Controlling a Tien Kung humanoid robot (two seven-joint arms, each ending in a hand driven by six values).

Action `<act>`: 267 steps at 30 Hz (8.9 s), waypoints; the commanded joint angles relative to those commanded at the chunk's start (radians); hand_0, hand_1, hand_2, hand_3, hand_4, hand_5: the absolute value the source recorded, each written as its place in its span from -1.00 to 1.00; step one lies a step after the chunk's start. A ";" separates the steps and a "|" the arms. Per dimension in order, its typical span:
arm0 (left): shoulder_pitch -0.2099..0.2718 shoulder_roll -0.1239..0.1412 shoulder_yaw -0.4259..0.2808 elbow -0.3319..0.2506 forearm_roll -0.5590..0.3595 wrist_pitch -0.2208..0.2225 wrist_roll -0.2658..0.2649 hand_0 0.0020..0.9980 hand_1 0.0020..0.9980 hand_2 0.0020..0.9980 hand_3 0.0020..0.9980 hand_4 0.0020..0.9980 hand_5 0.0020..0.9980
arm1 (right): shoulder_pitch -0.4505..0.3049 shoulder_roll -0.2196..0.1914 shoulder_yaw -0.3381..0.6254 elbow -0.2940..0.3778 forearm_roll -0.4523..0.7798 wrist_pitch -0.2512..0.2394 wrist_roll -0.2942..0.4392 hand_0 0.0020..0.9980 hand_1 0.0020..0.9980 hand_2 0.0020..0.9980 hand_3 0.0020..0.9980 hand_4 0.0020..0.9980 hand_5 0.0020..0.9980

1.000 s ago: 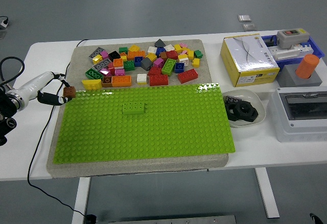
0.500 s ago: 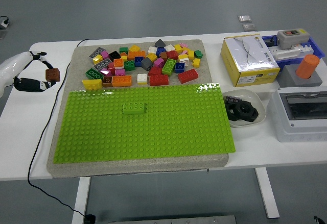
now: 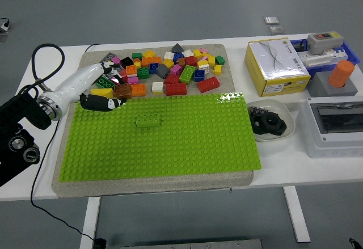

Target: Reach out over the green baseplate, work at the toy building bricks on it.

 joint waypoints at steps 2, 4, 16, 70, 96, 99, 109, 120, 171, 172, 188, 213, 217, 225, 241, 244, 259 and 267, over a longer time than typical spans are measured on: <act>-0.023 -0.049 0.023 0.048 0.001 0.006 0.015 1.00 1.00 0.87 -0.03 0.47 -0.54 | 0.000 -0.001 0.002 0.000 -0.002 0.000 0.000 0.36 0.33 0.42 0.57 0.80 0.91; -0.040 -0.099 0.037 0.099 -0.002 0.006 0.033 1.00 1.00 0.87 -0.03 0.47 -0.54 | 0.002 -0.001 0.006 0.000 -0.009 -0.001 -0.002 0.36 0.33 0.42 0.57 0.80 0.91; -0.036 -0.294 0.025 0.307 0.015 -0.010 0.161 1.00 0.99 0.85 -0.03 0.45 -0.56 | 0.003 -0.003 0.009 0.000 -0.011 -0.002 0.000 0.36 0.33 0.41 0.57 0.80 0.91; -0.010 -0.292 0.035 0.315 0.012 -0.014 0.173 1.00 0.96 0.84 0.12 0.56 -0.67 | -0.007 -0.001 0.011 -0.001 -0.009 0.001 -0.001 0.36 0.33 0.41 0.56 0.80 0.93; -0.015 -0.289 0.039 0.325 -0.001 -0.016 0.164 1.00 0.96 0.87 0.18 0.71 -0.64 | -0.006 -0.001 0.004 -0.001 0.001 0.002 0.004 0.36 0.33 0.40 0.56 0.80 0.93; -0.015 -0.289 0.040 0.325 -0.001 -0.017 0.165 1.00 0.96 0.87 0.18 0.71 -0.64 | -0.006 -0.001 0.004 -0.001 0.001 0.002 0.004 0.36 0.33 0.40 0.56 0.80 0.93; -0.015 -0.288 0.041 0.330 0.001 -0.023 0.172 1.00 0.99 0.97 0.44 0.81 -0.61 | -0.006 -0.001 0.003 -0.001 0.002 0.002 0.004 0.36 0.33 0.40 0.56 0.80 0.92; -0.018 -0.284 0.038 0.334 0.005 -0.024 0.172 0.99 1.00 1.00 0.59 0.90 -0.64 | -0.005 -0.002 0.002 0.000 0.005 0.002 0.005 0.36 0.33 0.40 0.56 0.80 0.92; 0.041 -0.210 0.052 0.169 0.217 0.031 0.135 1.00 1.00 0.96 0.17 0.40 1.00 | -0.004 -0.006 0.020 -0.002 -0.017 0.001 -0.005 0.36 0.33 0.38 0.54 0.80 0.92; 0.041 -0.210 0.053 0.167 0.216 0.031 0.136 1.00 1.00 0.96 0.17 0.40 1.00 | -0.004 -0.006 0.021 -0.002 -0.017 0.001 -0.005 0.36 0.33 0.38 0.54 0.80 0.92; 0.044 -0.214 0.066 0.184 0.198 0.037 0.141 1.00 1.00 0.93 0.17 0.38 1.00 | -0.004 -0.005 0.018 -0.003 -0.013 0.002 -0.003 0.36 0.33 0.38 0.55 0.80 0.92; 0.060 -0.235 0.087 0.201 0.194 0.063 0.138 1.00 1.00 0.93 0.17 0.36 1.00 | -0.005 -0.002 0.010 -0.003 -0.001 0.002 0.003 0.36 0.33 0.38 0.54 0.80 0.92; 0.065 -0.241 0.086 0.209 0.195 0.064 0.141 1.00 1.00 0.93 0.17 0.36 1.00 | -0.004 -0.002 0.008 -0.003 0.002 0.002 0.004 0.36 0.33 0.38 0.54 0.80 0.92; 0.071 -0.248 0.082 0.224 0.199 0.068 0.143 1.00 0.99 0.93 0.18 0.36 0.99 | -0.005 0.000 0.006 -0.002 0.004 0.002 0.005 0.36 0.33 0.38 0.54 0.80 0.92; 0.091 -0.219 0.023 0.172 0.196 0.058 0.141 1.00 0.98 0.89 0.16 0.61 0.74 | -0.006 0.002 0.025 -0.001 -0.024 -0.001 -0.010 0.36 0.33 0.39 0.54 0.79 0.92; 0.095 -0.202 0.009 0.136 0.189 0.050 0.149 1.00 0.98 0.89 0.16 0.61 0.74 | -0.008 0.003 0.029 -0.001 -0.029 -0.002 -0.013 0.36 0.33 0.39 0.54 0.79 0.92; 0.255 -0.098 -0.235 -0.019 0.060 0.112 -0.034 0.62 0.51 0.45 0.36 0.59 0.11 | -0.016 0.016 0.037 0.000 -0.040 -0.004 -0.020 0.36 0.33 0.44 0.56 0.79 0.93; 0.420 -0.024 -0.443 -0.101 -0.150 0.078 -0.280 0.54 0.45 0.44 0.40 0.59 0.06 | -0.025 0.032 0.033 0.001 -0.031 0.000 -0.024 0.36 0.33 0.45 0.55 0.79 0.93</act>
